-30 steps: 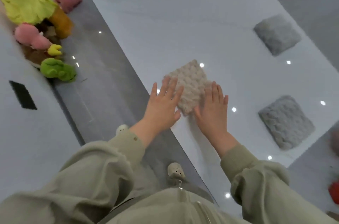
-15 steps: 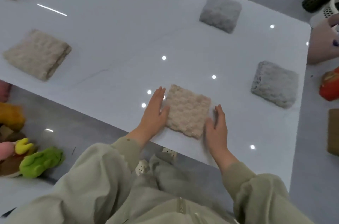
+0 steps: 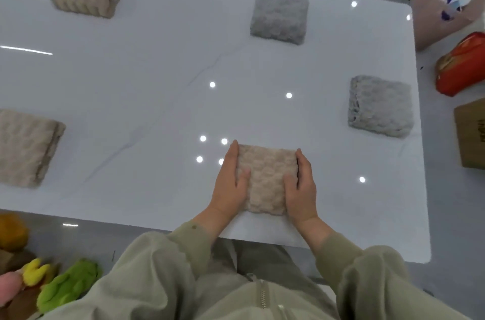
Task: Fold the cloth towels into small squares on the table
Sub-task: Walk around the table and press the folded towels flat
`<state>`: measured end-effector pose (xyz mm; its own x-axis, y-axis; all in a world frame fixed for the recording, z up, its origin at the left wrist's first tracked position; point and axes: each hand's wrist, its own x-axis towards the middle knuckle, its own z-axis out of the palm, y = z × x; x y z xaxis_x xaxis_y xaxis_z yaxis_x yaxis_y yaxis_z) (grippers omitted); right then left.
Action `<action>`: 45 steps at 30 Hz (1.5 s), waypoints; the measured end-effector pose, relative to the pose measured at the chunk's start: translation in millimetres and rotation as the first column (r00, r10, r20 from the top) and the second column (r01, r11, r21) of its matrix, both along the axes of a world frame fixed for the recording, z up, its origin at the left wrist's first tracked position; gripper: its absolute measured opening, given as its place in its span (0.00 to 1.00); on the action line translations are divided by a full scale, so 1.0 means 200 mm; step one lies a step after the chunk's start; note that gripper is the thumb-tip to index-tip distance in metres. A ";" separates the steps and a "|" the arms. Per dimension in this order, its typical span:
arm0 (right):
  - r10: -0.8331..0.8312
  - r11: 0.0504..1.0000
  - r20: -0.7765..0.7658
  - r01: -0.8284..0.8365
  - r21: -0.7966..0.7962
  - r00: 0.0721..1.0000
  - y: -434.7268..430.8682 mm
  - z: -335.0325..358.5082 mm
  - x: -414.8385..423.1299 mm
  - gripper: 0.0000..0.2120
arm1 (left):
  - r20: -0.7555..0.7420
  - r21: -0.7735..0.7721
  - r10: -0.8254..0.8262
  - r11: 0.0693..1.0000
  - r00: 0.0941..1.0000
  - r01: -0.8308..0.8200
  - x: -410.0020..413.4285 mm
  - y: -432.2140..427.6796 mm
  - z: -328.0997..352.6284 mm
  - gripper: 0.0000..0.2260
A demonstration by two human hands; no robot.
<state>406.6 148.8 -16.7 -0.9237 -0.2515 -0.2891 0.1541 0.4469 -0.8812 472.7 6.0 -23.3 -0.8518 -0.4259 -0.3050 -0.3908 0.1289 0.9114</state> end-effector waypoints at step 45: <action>0.194 0.981 -0.096 -0.191 0.035 0.976 0.04 -0.04 -0.20 0.26 | -0.107 -0.030 0.364 0.929 0.925 -0.369 0.12 0.07 -0.06 0.26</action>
<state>366.8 156.3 -24.4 -0.8830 -0.4210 -0.2075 -0.0241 0.4822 -0.8757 497.1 19.8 -35.9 -0.6583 -0.7260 -0.1991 -0.3282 0.0388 0.9438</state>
